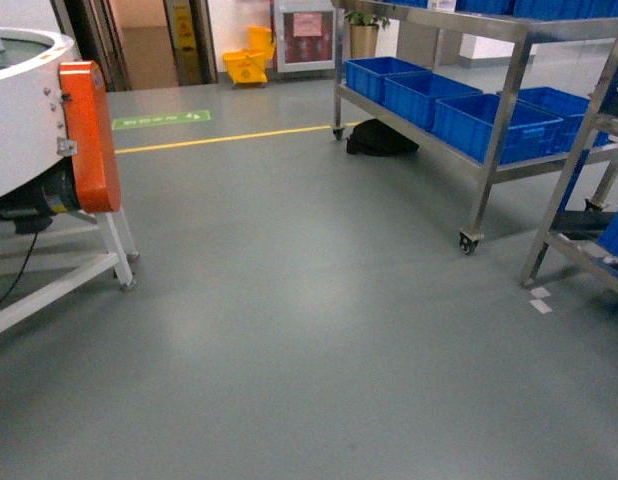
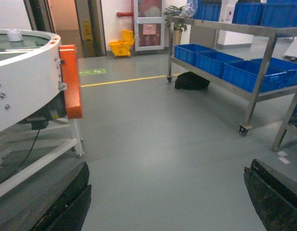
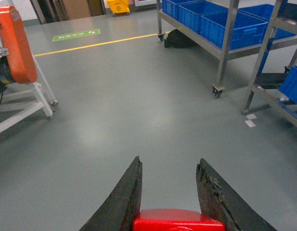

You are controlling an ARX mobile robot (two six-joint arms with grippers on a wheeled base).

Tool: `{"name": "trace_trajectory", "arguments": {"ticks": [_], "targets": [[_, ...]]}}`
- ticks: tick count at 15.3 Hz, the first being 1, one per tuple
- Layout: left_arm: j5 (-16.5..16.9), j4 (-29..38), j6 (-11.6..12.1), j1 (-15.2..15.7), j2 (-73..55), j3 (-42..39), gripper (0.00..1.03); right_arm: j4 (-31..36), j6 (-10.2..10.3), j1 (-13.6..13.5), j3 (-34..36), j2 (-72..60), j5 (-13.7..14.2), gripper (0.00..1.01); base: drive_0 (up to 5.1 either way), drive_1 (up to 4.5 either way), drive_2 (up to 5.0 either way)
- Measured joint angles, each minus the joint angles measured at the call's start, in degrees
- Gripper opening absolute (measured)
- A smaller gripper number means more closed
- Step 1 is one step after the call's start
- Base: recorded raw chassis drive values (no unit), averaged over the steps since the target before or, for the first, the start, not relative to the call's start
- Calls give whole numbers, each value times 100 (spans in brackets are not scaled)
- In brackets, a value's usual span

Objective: Pick red block from blue box to shelf

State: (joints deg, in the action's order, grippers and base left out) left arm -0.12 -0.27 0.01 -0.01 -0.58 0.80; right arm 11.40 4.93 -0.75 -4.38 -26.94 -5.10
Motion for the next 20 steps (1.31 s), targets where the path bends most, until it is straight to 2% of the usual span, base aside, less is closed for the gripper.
{"name": "trace_trajectory", "arguments": {"ticks": [4,20], "targets": [[9,9,0,0,0,0,98,7,0,0,0,-20,2,28,-119,-37,-200],[0,22,2,-4,0,0,98,26,0,0,-11,4,13,28,0,0,0]]}}
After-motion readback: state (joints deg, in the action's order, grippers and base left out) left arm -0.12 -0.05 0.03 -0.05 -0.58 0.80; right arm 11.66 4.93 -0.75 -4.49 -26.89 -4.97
